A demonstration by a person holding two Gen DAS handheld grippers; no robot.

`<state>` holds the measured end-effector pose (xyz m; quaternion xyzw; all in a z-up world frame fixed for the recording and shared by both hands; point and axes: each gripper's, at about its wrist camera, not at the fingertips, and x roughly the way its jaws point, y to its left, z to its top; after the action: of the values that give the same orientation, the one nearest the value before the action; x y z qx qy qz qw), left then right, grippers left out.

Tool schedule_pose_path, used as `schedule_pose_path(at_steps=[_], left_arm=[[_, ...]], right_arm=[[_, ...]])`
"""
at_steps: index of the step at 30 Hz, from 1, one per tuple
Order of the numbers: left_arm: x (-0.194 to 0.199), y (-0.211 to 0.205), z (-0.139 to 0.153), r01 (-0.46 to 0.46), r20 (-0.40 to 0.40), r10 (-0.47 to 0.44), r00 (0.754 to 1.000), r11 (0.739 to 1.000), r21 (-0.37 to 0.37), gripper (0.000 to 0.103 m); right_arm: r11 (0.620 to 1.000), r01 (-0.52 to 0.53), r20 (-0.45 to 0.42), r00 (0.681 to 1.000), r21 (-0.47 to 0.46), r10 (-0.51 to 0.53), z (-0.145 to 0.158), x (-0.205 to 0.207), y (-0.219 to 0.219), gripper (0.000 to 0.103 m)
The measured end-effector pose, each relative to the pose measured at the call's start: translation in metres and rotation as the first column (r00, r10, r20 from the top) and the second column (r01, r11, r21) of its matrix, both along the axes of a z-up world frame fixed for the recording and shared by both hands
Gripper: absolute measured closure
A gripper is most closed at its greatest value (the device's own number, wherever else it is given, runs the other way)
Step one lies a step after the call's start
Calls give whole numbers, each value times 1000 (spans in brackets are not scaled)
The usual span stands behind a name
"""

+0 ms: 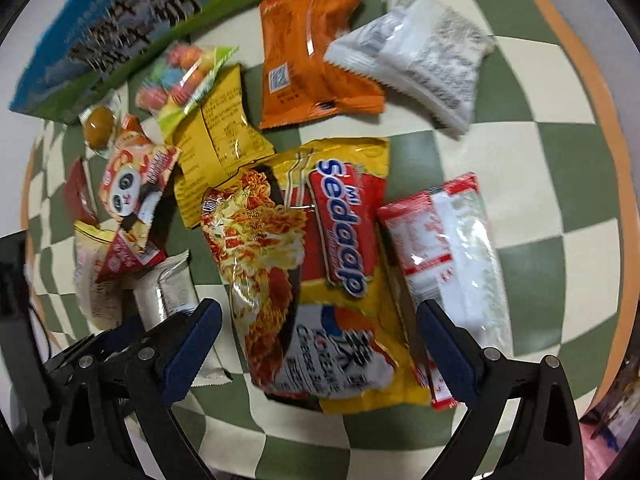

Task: Organize snacks
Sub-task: 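Grasp the white wrapped bread with the left tool while the right tool grasps the Sedaap noodle pack, then lift both held packets and carry them over the cardboard box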

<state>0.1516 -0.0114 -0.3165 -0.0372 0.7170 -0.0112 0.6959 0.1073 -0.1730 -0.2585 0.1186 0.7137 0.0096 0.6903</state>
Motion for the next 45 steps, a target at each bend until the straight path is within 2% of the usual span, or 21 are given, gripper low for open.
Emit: schedule_pose_path(at_steps=[2, 6, 10, 13, 16, 19, 24, 28, 31, 35, 37, 41, 45], left_arm=[[-12, 1, 1, 7, 7, -7, 1000, 1000, 22, 56], [-42, 11, -1, -3, -9, 3, 1000, 999, 34, 56], [-61, 12, -10, 13, -32, -12, 999, 1000, 28, 54], [-66, 13, -21, 7, -40, -7, 999, 1000, 18, 50], [-71, 10, -40, 14, -42, -13, 999, 1000, 20, 45], [-74, 9, -51, 15, -35, -14, 999, 1000, 17, 45], [-80, 10, -39, 5, -25, -5, 1000, 1000, 8, 46], [-85, 21, -28, 2, -25, -2, 1000, 1000, -1, 47], [-74, 40, -27, -2, -22, 2, 1000, 1000, -5, 47], [-66, 39, -32, 9, -16, -9, 1000, 1000, -3, 47], [-66, 38, -27, 20, -12, -20, 1000, 1000, 3, 47], [-64, 36, -23, 24, -18, -24, 1000, 1000, -12, 47], [-62, 39, -23, 28, -25, -28, 999, 999, -22, 47]], right_arm=[[1000, -21, -23, 1000, -8, 20, -12, 4, 11, 14], [989, -105, -12, 994, -103, 105, -18, 0, 37, 18], [974, -193, -26, 981, -115, 191, -21, -27, 59, 18], [970, -213, -39, 977, -115, 210, -25, -42, 68, 18], [974, -197, -37, 980, -111, 194, -31, -44, 71, 18], [980, -172, -63, 984, -97, 166, -45, -38, 61, 14], [981, -163, -59, 986, -105, 157, -57, -37, 55, 13], [982, -147, -67, 988, -119, 139, -35, -40, 54, 14], [982, -153, -81, 986, -113, 144, -40, -38, 51, 13], [981, -159, -90, 985, -115, 149, -42, -35, 56, 13], [991, -90, -65, 994, -102, 83, -38, -35, 50, 14], [995, 95, -65, 993, 15, -94, -41, -37, 28, 13], [999, 16, -71, 997, -29, -18, -41, -34, 35, 11]])
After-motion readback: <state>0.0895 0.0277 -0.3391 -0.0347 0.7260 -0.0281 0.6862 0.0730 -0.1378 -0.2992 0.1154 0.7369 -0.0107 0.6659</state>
